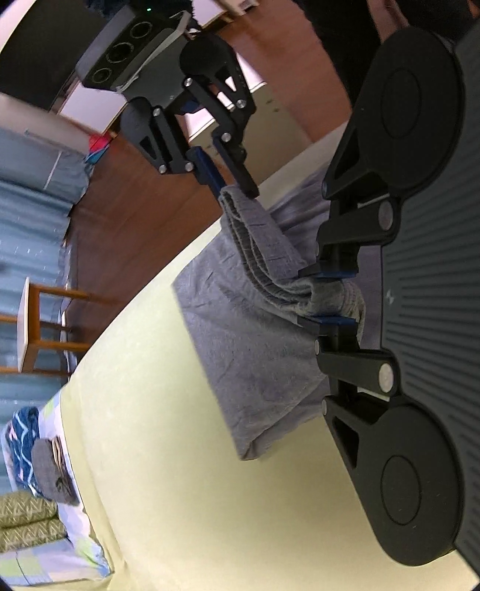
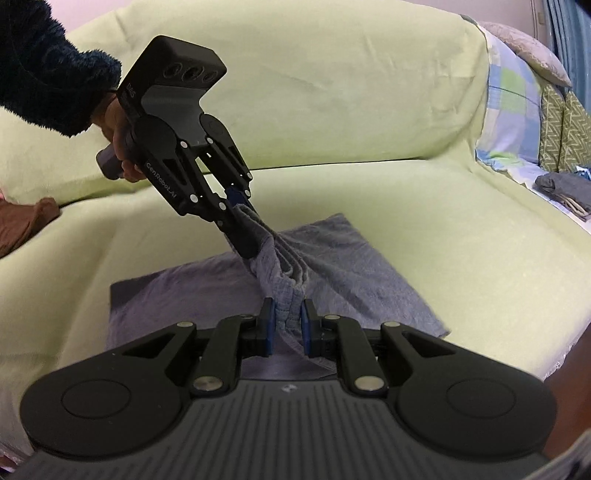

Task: Fold clothes
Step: 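Lift the waistband with both grippers and fold it over the garment, then open both grippers and release the folded garment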

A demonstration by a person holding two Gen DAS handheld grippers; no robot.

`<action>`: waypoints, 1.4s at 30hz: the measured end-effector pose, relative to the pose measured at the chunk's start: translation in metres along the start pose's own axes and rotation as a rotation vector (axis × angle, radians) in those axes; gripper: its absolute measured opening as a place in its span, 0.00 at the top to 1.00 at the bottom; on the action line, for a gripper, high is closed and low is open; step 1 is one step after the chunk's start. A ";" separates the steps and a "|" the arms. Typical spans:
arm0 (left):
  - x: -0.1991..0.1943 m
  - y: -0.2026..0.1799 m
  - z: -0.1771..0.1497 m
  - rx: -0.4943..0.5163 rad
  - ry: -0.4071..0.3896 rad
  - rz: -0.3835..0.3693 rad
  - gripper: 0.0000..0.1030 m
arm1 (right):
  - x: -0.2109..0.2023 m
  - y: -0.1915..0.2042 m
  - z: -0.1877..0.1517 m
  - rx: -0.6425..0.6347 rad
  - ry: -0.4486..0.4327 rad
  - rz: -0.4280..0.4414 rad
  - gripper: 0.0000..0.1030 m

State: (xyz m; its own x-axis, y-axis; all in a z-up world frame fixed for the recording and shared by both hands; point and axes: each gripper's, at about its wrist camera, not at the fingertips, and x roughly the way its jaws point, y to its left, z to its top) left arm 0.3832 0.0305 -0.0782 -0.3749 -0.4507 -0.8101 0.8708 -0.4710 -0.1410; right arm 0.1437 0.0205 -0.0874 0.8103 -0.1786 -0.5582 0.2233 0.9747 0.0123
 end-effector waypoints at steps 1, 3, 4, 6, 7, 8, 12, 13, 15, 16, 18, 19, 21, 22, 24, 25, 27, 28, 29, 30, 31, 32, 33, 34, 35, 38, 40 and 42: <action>-0.002 -0.002 -0.005 0.015 -0.001 0.000 0.80 | 0.001 0.006 -0.001 0.001 0.000 -0.008 0.89; -0.005 -0.006 -0.013 0.038 -0.002 -0.004 0.80 | 0.003 0.019 -0.004 0.007 0.002 -0.019 0.89; -0.006 -0.009 -0.017 0.053 0.000 -0.003 0.80 | 0.004 0.025 -0.006 0.008 0.004 -0.022 0.89; -0.007 -0.014 -0.027 0.084 0.007 -0.007 0.80 | 0.009 0.039 -0.012 0.001 0.016 -0.030 0.89; -0.007 -0.015 -0.032 0.090 0.012 -0.010 0.79 | 0.010 0.045 -0.015 -0.005 0.023 -0.031 0.89; -0.007 -0.017 -0.037 0.096 0.015 -0.009 0.78 | 0.011 0.049 -0.018 -0.013 0.031 -0.033 0.89; -0.010 -0.024 -0.051 0.130 0.028 0.006 0.69 | 0.017 0.063 -0.028 -0.057 0.104 -0.031 0.84; -0.012 -0.025 -0.053 0.133 0.028 0.006 0.69 | 0.019 0.065 -0.030 -0.070 0.129 -0.029 0.83; -0.020 -0.030 -0.055 0.137 0.028 0.000 0.66 | 0.016 0.069 -0.029 -0.085 0.165 -0.009 0.82; -0.025 -0.032 -0.055 0.138 0.027 -0.004 0.65 | 0.012 0.071 -0.026 -0.085 0.171 0.002 0.82; -0.033 -0.035 -0.057 0.141 0.027 -0.011 0.65 | 0.005 0.071 -0.018 -0.070 0.165 0.006 0.82; -0.037 -0.037 -0.057 0.146 0.029 -0.007 0.65 | 0.002 0.070 -0.012 -0.058 0.155 0.004 0.82; -0.045 -0.040 -0.056 0.161 0.035 0.005 0.65 | -0.001 0.066 0.003 -0.034 0.124 -0.009 0.82; -0.046 -0.041 -0.055 0.170 0.040 0.011 0.65 | 0.000 0.065 0.009 -0.027 0.116 -0.010 0.82; -0.047 -0.046 -0.055 0.224 0.064 0.038 0.65 | 0.007 0.066 0.016 -0.043 0.122 -0.016 0.67; -0.046 -0.048 -0.055 0.240 0.071 0.043 0.65 | 0.012 0.069 0.017 -0.071 0.133 -0.025 0.59; -0.046 -0.052 -0.057 0.254 0.072 0.043 0.65 | 0.021 0.077 0.018 -0.125 0.156 -0.043 0.56; -0.047 -0.057 -0.058 0.265 0.069 0.046 0.65 | 0.024 0.084 0.014 -0.163 0.175 -0.064 0.56; -0.046 -0.062 -0.059 0.279 0.065 0.049 0.65 | 0.027 0.092 0.010 -0.199 0.191 -0.085 0.56; -0.045 -0.064 -0.059 0.289 0.064 0.053 0.65 | 0.028 0.098 0.007 -0.218 0.204 -0.097 0.56; -0.041 -0.067 -0.060 0.299 0.063 0.060 0.65 | 0.029 0.105 0.001 -0.240 0.215 -0.113 0.56; -0.038 -0.069 -0.060 0.303 0.063 0.062 0.64 | 0.030 0.109 -0.002 -0.252 0.218 -0.127 0.56; -0.034 -0.070 -0.061 0.305 0.065 0.061 0.64 | 0.032 0.113 -0.003 -0.266 0.222 -0.143 0.57; -0.030 -0.072 -0.062 0.310 0.065 0.066 0.64 | 0.034 0.117 -0.006 -0.289 0.224 -0.165 0.57; -0.025 -0.074 -0.064 0.318 0.068 0.075 0.64 | 0.036 0.120 -0.009 -0.318 0.224 -0.185 0.57; -0.017 -0.077 -0.068 0.341 0.077 0.106 0.62 | 0.046 0.125 -0.014 -0.363 0.246 -0.214 0.59; -0.014 -0.078 -0.069 0.359 0.077 0.124 0.61 | 0.051 0.124 -0.016 -0.371 0.255 -0.231 0.61; -0.012 -0.079 -0.069 0.381 0.080 0.147 0.60 | 0.052 0.123 -0.014 -0.371 0.253 -0.240 0.62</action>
State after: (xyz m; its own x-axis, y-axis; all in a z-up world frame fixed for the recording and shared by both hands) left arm 0.3412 0.1255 -0.0966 -0.2160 -0.4810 -0.8497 0.7277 -0.6595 0.1883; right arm 0.2054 0.1326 -0.1270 0.5929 -0.4102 -0.6929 0.1424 0.9004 -0.4112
